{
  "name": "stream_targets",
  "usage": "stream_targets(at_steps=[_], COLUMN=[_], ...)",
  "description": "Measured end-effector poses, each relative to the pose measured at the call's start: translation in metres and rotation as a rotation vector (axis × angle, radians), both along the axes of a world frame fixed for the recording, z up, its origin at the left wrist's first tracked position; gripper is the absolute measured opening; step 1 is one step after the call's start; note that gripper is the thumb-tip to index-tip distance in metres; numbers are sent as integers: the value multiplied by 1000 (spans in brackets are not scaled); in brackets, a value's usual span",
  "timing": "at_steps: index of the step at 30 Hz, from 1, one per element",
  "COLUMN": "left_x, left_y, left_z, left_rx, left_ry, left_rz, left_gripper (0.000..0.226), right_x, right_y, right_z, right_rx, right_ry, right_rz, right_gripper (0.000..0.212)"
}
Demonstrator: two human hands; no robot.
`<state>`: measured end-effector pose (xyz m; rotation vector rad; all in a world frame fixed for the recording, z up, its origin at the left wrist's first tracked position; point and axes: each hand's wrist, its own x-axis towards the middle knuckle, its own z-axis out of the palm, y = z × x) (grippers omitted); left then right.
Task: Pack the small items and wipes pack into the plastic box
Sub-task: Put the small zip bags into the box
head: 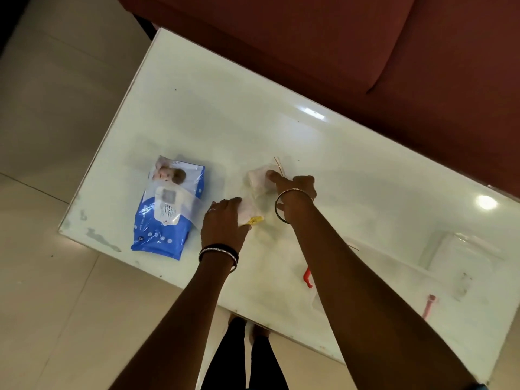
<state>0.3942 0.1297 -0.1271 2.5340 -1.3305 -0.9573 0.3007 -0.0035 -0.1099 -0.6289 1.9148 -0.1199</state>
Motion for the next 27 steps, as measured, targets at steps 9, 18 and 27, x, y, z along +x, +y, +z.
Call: stream_targets(at_steps=[9, 18, 27], left_x=[-3, -20, -64], left_y=[26, 35, 39], left_z=[30, 55, 76], left_rx=[-241, -230, -241], left_ry=[136, 408, 595], left_rz=[338, 611, 618], left_gripper=[65, 51, 59], right_x=[15, -50, -226], right_y=[-5, 24, 101], right_z=[-18, 48, 96], right_rx=[-73, -223, -202], right_ry=[-159, -509, -277], right_rz=[-224, -404, -463], right_gripper=[63, 16, 27])
